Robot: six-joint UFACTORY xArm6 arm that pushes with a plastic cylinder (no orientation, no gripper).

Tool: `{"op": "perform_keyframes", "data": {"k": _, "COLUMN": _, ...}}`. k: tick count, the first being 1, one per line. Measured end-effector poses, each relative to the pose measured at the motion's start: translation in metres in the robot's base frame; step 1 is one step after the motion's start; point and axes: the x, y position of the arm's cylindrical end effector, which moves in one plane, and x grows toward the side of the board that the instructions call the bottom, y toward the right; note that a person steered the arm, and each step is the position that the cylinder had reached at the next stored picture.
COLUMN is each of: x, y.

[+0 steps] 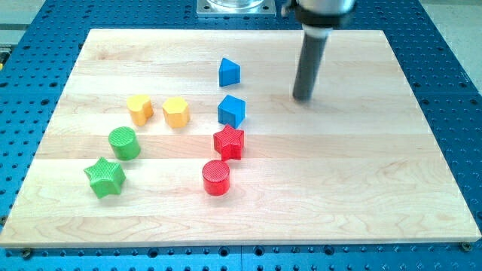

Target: Push the triangle left to the red circle

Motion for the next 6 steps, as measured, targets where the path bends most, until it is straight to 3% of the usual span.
{"op": "perform_keyframes", "data": {"k": 1, "x": -0.023, "y": -0.050}}
{"op": "perform_keyframes", "data": {"k": 3, "x": -0.024, "y": -0.159}}
{"op": "perform_keyframes", "data": {"k": 4, "x": -0.024, "y": -0.184}}
{"op": "perform_keyframes", "data": {"k": 6, "x": 0.002, "y": -0.152}}
